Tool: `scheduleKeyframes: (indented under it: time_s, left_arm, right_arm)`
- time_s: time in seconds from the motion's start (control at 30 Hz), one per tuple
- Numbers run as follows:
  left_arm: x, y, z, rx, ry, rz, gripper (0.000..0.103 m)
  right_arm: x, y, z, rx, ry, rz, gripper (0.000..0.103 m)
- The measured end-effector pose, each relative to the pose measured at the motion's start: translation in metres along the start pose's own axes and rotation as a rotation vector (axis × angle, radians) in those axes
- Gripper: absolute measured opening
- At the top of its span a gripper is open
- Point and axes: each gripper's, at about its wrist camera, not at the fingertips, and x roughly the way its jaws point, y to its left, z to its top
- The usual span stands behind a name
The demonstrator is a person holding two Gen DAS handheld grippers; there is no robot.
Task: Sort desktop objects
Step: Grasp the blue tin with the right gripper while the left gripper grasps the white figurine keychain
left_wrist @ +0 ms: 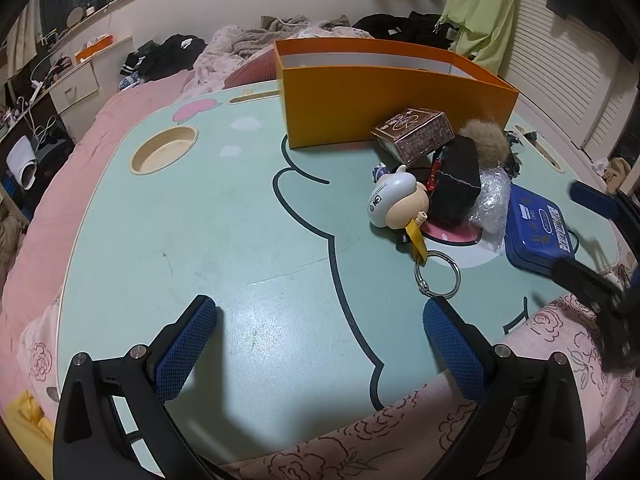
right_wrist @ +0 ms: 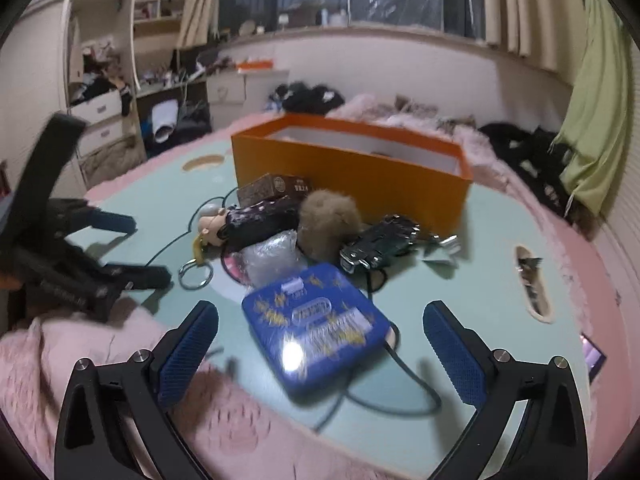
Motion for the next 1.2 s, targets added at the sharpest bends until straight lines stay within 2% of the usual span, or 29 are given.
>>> scheduleKeyframes:
  time_s: [0.17,0.23,0.27,0.37,0.53,0.63,0.73,0.87,0.93,0.97,1.0,1.1,1.2]
  left_arm:
    - [0.0,0.0,0.0,0.001,-0.001,0.0,0.103]
    - [0.0,0.0,0.0,0.001,-0.001,0.0,0.103]
    - [0.0,0.0,0.0,0.001,-0.001,0.0,0.103]
    - [0.0,0.0,0.0,0.002,-0.002,-0.002,0.103]
    - [-0.001,0.0,0.0,0.003,-0.004,-0.005,0.103]
    - [-0.003,-0.001,-0.001,0.003,-0.012,-0.005,0.103]
    - [-0.007,0.001,-0.002,-0.005,-0.037,-0.058,0.103]
    - [-0.024,0.0,0.0,0.017,-0.128,-0.116,0.102]
    - [-0.03,-0.007,0.007,0.052,-0.164,-0.14,0.094]
    - [-0.031,-0.009,0.011,0.063,-0.169,-0.145,0.085]
    - [-0.03,-0.013,0.017,0.081,-0.168,-0.155,0.077]
    - [-0.018,-0.024,0.033,0.139,-0.145,-0.144,0.062]
    - [-0.002,-0.032,0.043,0.186,-0.115,-0.102,0.059]
  right_arm:
    - [0.021,0.004,0.006,-0.014,0.082,0.003,0.102]
    - [0.026,0.011,0.002,-0.045,0.104,-0.013,0.088]
    - [0.025,0.01,0.001,-0.046,0.095,-0.006,0.084]
    - [0.021,0.01,-0.002,-0.047,0.072,-0.004,0.084]
    - [-0.005,0.012,-0.01,-0.051,-0.066,-0.03,0.084]
    - [-0.013,0.009,-0.012,-0.03,-0.112,-0.043,0.084]
    - [-0.017,0.002,-0.012,0.006,-0.133,-0.036,0.084]
    - [-0.017,-0.008,-0.012,0.046,-0.143,-0.023,0.084]
    - [-0.016,-0.008,-0.012,0.058,-0.144,-0.019,0.084]
    - [-0.016,-0.009,-0.012,0.06,-0.142,-0.016,0.084]
    - [-0.015,-0.009,-0.012,0.061,-0.139,-0.015,0.084]
    - [-0.014,-0.009,-0.013,0.059,-0.136,-0.016,0.084]
    - [-0.013,-0.01,-0.013,0.064,-0.133,-0.013,0.084]
